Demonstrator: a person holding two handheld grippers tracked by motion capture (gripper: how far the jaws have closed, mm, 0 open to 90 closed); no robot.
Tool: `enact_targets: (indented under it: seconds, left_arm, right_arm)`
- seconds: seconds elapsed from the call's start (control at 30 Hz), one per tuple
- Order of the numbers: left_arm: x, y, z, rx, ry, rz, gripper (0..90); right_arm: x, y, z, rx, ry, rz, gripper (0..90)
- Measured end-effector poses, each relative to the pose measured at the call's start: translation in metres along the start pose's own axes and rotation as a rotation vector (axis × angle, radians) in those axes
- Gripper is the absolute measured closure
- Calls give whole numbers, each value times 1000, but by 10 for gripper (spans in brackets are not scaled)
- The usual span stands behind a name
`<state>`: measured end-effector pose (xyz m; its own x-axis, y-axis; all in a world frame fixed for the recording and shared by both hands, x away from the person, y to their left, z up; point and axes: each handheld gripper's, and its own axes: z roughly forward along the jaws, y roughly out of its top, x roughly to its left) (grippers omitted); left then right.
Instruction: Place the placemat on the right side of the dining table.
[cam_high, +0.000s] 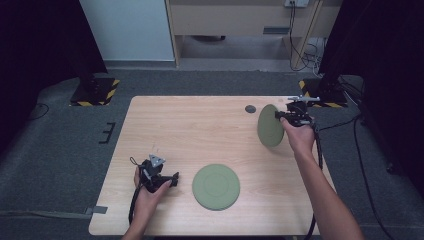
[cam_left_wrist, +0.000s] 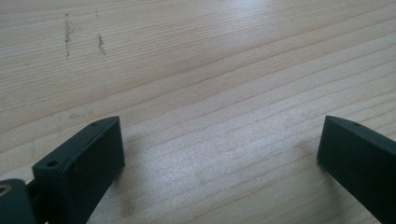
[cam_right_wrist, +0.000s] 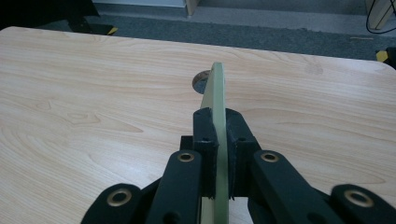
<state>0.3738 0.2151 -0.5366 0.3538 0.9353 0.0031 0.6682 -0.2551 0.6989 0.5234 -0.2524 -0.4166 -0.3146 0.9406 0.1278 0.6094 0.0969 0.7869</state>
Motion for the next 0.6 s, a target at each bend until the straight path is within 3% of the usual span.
enact_targets:
  seconds: [0.4,0.6]
  left_arm:
    - [0,0,0,0,-1,1,0]
    - [0,0,0,0,-1,1,0]
  right_arm:
    - [-11,-4,-1,-2,-2,18,856]
    - [-25,-12,-3,1,-6,38,855]
